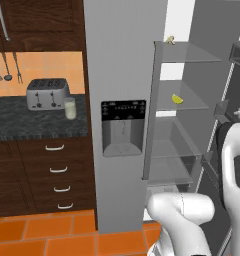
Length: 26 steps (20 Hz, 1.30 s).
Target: Grab a lemon wedge from the fridge and one ice cube from the ice bowl, and put them in the glass of lemonade.
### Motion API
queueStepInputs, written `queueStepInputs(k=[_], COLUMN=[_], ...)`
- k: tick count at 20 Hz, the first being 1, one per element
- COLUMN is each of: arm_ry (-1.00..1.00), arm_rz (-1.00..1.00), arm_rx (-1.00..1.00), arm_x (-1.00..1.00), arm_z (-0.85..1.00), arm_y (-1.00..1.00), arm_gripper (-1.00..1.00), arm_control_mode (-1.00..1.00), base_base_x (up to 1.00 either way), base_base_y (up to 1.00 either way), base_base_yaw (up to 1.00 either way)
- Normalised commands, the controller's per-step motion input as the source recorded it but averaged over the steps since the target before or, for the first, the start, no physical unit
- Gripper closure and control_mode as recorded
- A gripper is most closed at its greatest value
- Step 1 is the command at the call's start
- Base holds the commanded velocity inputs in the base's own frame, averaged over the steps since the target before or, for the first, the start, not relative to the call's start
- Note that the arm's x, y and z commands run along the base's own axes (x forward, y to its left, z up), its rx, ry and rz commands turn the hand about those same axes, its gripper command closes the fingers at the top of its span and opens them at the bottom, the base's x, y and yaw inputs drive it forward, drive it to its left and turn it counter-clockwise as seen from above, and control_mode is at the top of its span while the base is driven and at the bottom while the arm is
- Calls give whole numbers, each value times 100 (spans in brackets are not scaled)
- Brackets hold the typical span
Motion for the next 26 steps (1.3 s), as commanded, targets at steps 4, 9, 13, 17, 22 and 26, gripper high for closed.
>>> queueStepInputs(k=[4,9,13,17,22,26], arm_ry=[-18,-6,3,7,15,20], arm_rz=[34,28,24,21,3,0], arm_rx=[19,19,18,15,1,0], arm_x=[17,28,27,40,13,0], arm_z=[-18,-4,0,20,24,15], arm_y=[71,55,41,40,71,69], arm_gripper=[-100,-100,-100,-100,-100,-100], arm_control_mode=[-100,-100,-100,-100,-100,-100], base_base_x=[0,0,0,0,0,0], base_base_y=[0,0,0,0,0,0], base_base_yaw=[0,0,0,0,0,0])
